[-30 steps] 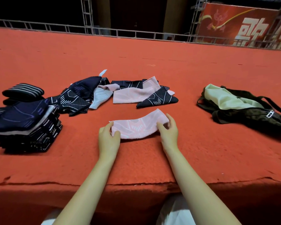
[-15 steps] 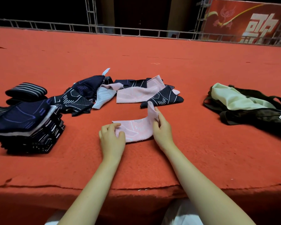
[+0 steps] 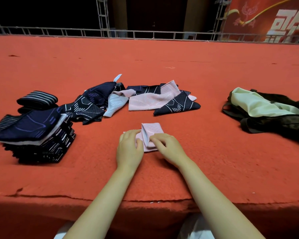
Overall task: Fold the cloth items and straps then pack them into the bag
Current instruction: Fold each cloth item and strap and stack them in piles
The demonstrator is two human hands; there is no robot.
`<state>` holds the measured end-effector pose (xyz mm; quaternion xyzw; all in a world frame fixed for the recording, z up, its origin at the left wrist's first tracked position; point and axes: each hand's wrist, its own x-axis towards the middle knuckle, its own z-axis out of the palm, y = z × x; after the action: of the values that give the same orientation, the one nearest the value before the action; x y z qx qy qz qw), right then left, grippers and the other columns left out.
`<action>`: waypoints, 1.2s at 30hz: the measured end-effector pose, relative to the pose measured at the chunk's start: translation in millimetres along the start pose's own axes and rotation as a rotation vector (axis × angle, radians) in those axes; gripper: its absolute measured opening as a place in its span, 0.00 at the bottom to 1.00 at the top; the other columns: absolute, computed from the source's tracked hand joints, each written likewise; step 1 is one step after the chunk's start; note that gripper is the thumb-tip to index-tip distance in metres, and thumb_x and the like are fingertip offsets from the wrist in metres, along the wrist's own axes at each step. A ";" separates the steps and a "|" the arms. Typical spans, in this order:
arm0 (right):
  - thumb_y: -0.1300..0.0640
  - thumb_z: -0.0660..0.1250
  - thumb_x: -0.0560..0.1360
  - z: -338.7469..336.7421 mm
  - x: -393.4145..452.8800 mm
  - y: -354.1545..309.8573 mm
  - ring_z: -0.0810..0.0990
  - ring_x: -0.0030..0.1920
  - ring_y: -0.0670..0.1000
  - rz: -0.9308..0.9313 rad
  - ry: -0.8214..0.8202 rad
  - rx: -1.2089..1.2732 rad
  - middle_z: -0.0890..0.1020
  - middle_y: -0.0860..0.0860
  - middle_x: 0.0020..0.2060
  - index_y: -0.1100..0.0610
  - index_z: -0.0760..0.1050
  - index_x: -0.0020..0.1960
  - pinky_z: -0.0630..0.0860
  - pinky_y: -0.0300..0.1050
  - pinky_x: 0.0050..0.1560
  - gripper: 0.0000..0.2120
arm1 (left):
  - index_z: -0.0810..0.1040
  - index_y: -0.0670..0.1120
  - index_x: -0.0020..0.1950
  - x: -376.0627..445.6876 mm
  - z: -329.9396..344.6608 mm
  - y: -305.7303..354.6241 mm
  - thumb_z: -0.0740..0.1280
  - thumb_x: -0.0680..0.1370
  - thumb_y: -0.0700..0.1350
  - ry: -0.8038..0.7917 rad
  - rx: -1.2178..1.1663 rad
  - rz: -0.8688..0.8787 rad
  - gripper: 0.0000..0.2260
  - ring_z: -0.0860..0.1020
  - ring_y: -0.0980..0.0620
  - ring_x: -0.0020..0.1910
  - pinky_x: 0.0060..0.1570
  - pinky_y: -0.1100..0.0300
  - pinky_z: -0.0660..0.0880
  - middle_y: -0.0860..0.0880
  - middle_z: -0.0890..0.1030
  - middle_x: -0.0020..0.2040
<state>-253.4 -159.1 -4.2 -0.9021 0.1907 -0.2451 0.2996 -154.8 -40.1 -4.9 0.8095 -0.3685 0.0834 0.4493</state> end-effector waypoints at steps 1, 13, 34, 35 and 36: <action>0.57 0.61 0.77 -0.3 0.7 1.9 0.78 0.51 0.50 0.037 -0.002 0.054 0.84 0.51 0.44 0.58 0.82 0.43 0.71 0.47 0.58 0.12 | 0.77 0.46 0.62 3.4 1.7 1.5 0.59 0.76 0.41 -0.068 0.019 -0.026 0.16 0.75 0.44 0.58 0.56 0.52 0.72 0.47 0.80 0.57; 0.69 0.61 0.70 -2.2 8.7 15.9 0.76 0.61 0.53 0.256 0.182 0.125 0.78 0.56 0.59 0.63 0.78 0.60 0.67 0.36 0.63 0.20 | 0.64 0.50 0.72 31.3 26.5 13.9 0.63 0.74 0.47 -0.231 0.265 -0.134 0.26 0.77 0.44 0.57 0.56 0.53 0.68 0.46 0.81 0.54; 0.48 0.65 0.75 -0.3 24.1 2.1 0.78 0.48 0.54 0.264 0.046 -0.047 0.81 0.54 0.46 0.58 0.80 0.52 0.72 0.47 0.52 0.15 | 0.74 0.50 0.66 15.8 -0.1 -25.0 0.65 0.73 0.43 0.000 0.138 -0.316 0.21 0.69 0.40 0.61 0.62 0.53 0.64 0.43 0.73 0.60; 0.45 0.63 0.76 -0.8 30.5 -1.1 0.78 0.48 0.55 0.298 0.001 -0.108 0.82 0.54 0.45 0.58 0.80 0.49 0.72 0.48 0.49 0.17 | 0.73 0.50 0.66 15.6 0.2 -21.8 0.65 0.73 0.45 -0.006 0.202 -0.320 0.21 0.69 0.40 0.62 0.63 0.51 0.63 0.43 0.73 0.61; 0.43 0.62 0.76 -1.7 36.5 -4.6 0.79 0.47 0.56 0.340 -0.048 -0.158 0.82 0.54 0.43 0.58 0.80 0.45 0.72 0.48 0.45 0.18 | 0.72 0.50 0.67 15.1 -0.2 -18.9 0.64 0.73 0.46 -0.015 0.249 -0.316 0.21 0.69 0.40 0.62 0.64 0.50 0.62 0.43 0.74 0.61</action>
<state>-223.9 -174.4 11.9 -0.8832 0.3516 -0.1538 0.2696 -131.3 -41.7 -10.3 0.9073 -0.2270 0.0506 0.3504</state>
